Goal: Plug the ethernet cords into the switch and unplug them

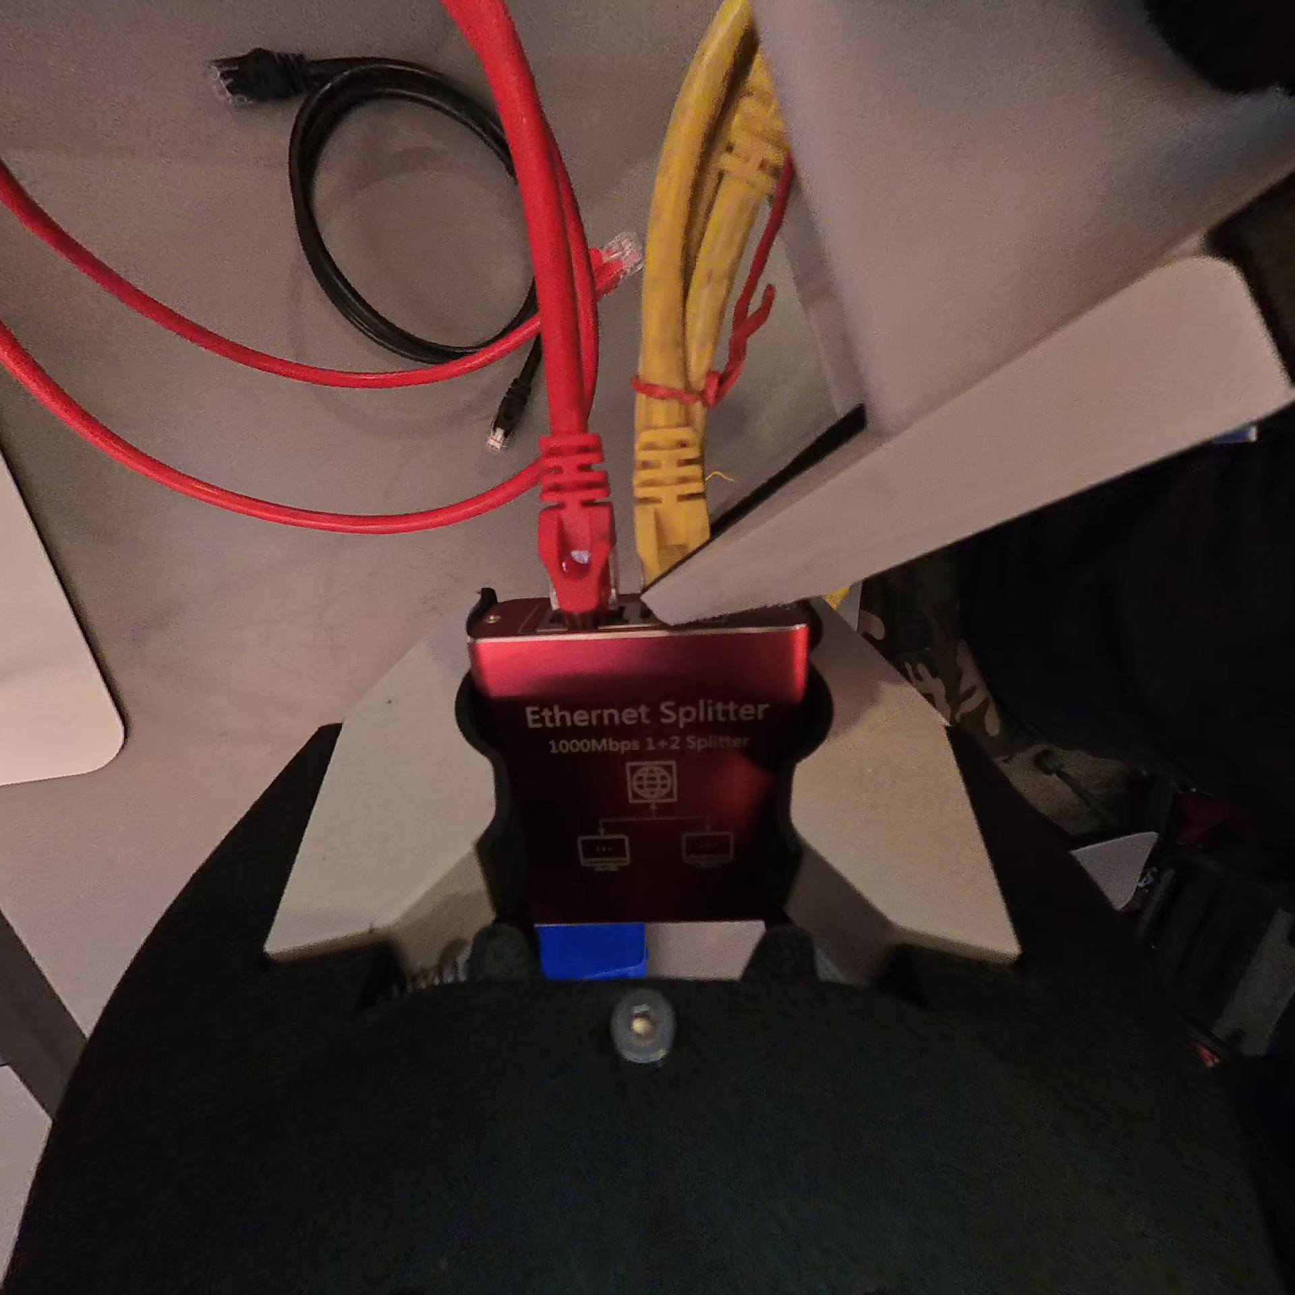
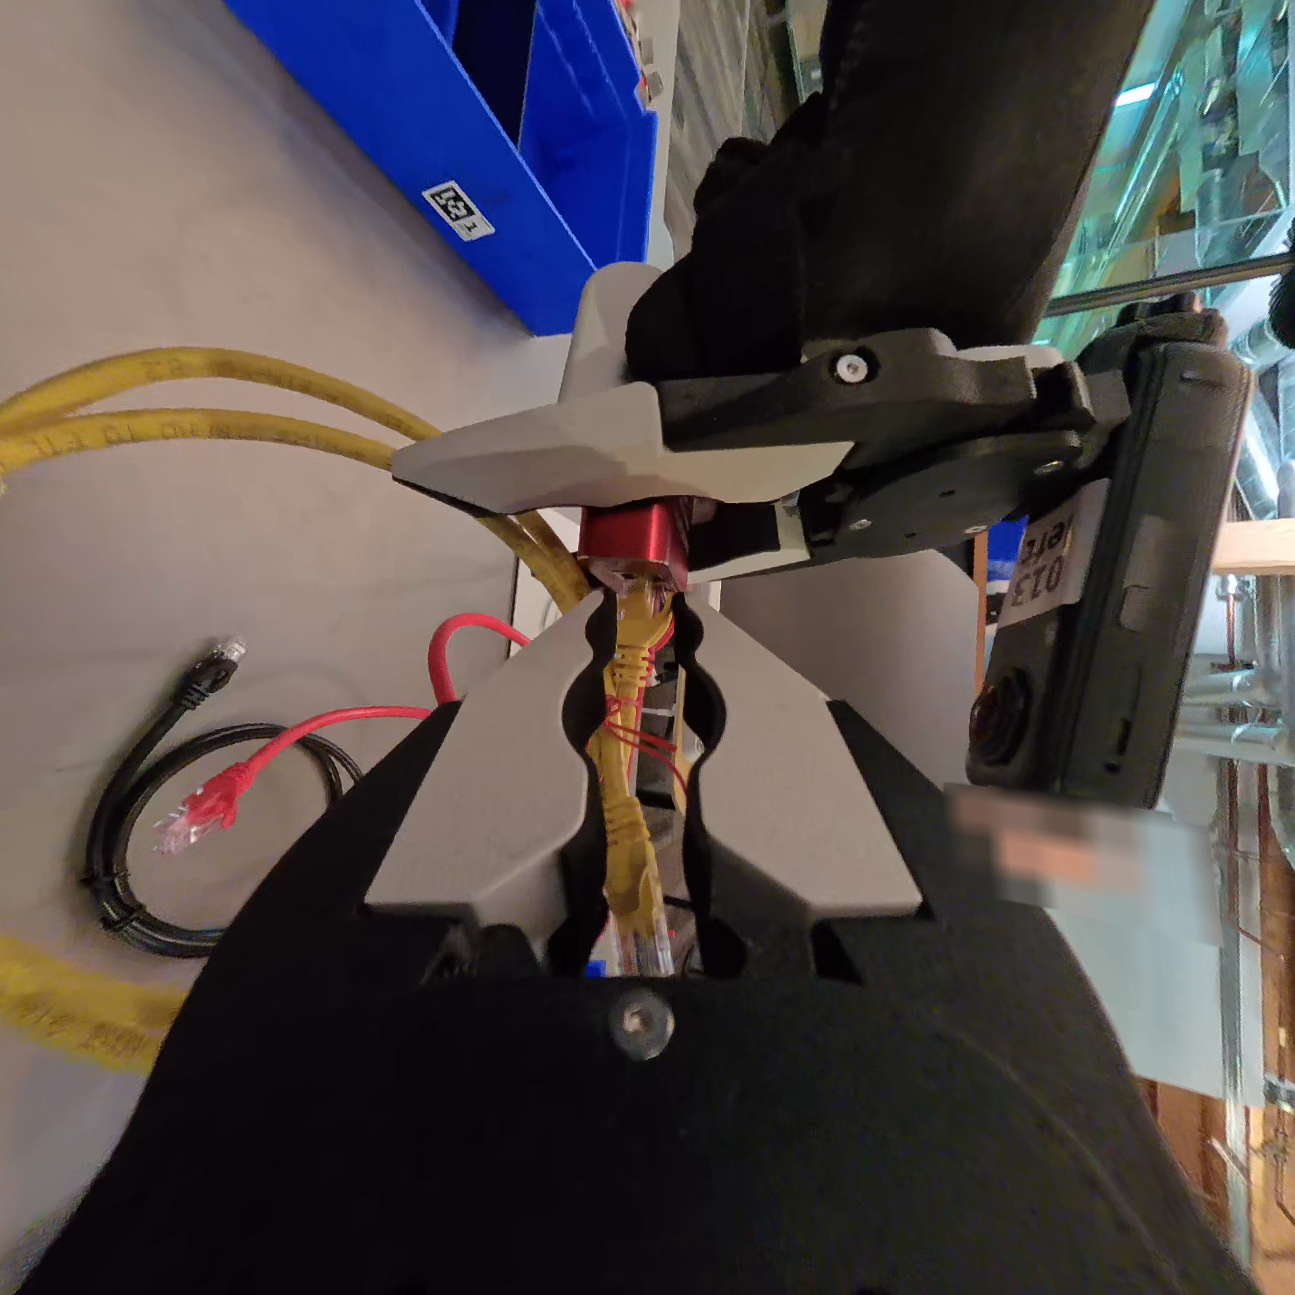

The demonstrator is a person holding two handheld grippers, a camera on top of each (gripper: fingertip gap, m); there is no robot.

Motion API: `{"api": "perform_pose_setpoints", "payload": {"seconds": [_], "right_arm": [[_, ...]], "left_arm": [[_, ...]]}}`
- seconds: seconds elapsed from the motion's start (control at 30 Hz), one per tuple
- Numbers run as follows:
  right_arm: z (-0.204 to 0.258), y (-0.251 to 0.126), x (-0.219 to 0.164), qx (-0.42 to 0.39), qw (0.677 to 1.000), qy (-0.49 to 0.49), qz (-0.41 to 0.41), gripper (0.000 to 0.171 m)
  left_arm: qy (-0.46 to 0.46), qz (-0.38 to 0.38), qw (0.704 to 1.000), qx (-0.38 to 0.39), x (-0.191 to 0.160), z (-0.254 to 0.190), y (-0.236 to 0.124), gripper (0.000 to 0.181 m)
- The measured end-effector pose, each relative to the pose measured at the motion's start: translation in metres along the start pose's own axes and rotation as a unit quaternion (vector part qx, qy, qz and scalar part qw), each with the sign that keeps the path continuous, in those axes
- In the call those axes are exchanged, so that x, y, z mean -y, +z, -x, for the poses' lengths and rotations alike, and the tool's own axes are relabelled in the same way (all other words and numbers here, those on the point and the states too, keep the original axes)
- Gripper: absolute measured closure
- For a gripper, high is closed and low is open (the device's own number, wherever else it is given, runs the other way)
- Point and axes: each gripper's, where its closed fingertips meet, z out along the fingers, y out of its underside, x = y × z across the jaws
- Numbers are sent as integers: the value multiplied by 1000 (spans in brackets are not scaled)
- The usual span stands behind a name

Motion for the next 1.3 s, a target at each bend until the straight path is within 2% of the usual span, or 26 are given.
{"api": "perform_pose_setpoints", "payload": {"seconds": [0.2,0.37,0.83,1.13,1.3], "right_arm": [[4,-9,6,45,998,27,-42,157],[3,-14,8,45,998,3,-43,158],[16,-15,6,74,996,-45,18,161],[8,-19,7,75,997,12,-28,154],[5,-21,5,73,997,14,-26,159]], "left_arm": [[13,-3,1000,-25,2,-12,0,100],[19,-1,999,-40,4,-18,-1,100],[23,12,998,-62,3,-24,11,99],[18,-5,997,-72,10,-23,4,99],[16,-2,997,-72,12,-23,2,99]]}}
